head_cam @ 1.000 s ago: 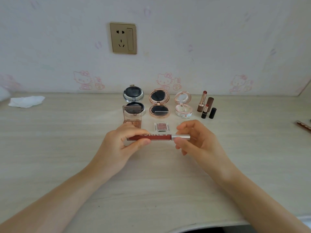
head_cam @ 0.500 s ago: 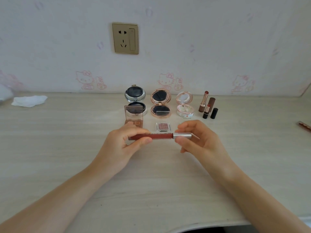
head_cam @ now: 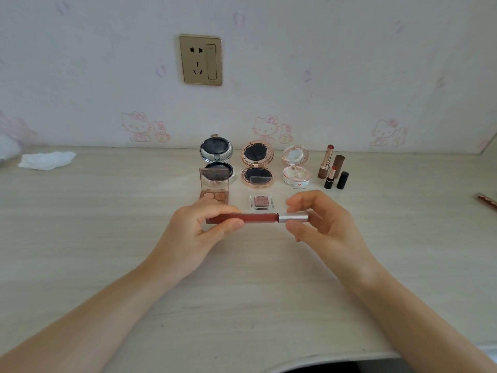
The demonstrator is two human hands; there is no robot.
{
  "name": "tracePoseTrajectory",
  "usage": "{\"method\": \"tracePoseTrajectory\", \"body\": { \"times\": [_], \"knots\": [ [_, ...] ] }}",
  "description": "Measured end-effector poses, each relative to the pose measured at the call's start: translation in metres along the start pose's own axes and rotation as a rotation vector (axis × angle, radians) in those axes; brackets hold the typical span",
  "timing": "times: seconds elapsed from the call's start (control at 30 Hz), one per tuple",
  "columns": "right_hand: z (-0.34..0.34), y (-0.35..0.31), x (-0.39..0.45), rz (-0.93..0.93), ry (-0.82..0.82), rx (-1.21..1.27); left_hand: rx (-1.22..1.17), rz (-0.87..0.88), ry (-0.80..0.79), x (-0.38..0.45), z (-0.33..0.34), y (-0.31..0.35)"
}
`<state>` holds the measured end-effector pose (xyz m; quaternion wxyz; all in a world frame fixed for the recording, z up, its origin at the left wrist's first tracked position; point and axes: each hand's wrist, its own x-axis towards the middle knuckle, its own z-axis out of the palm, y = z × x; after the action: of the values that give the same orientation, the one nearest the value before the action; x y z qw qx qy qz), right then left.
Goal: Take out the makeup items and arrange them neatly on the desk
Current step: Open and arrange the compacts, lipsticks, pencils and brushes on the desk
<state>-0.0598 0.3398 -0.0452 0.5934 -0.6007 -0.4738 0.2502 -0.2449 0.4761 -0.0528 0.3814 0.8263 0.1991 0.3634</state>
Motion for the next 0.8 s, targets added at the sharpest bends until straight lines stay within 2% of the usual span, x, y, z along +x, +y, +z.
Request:
{"method": "tracePoseTrajectory", "body": {
  "times": [0.17, 0.27, 0.47, 0.67, 0.8],
  "knots": [
    [0.0043, 0.0008, 0.0020, 0.168, 0.044, 0.021, -0.028, 0.000, 0.013, -0.0011, 0.0012, 0.0012],
    [0.0044, 0.0028, 0.0025, 0.118, 0.036, -0.027, -0.023, -0.010, 0.010, -0.0007, 0.0007, 0.0014],
    [-0.0005, 0.0026, 0.0010, 0.034, -0.022, 0.041, 0.011, 0.009, 0.005, -0.0006, 0.0002, 0.0010],
    [0.0042, 0.0004, 0.0017, 0.170, 0.017, 0.091, -0.033, -0.006, 0.027, -0.0010, 0.0011, 0.0014],
    [0.0037, 0.0016, 0.0025, 0.126, 0.020, 0.045, -0.034, -0.001, 0.017, -0.0012, 0.0008, -0.0004]
  ]
}}
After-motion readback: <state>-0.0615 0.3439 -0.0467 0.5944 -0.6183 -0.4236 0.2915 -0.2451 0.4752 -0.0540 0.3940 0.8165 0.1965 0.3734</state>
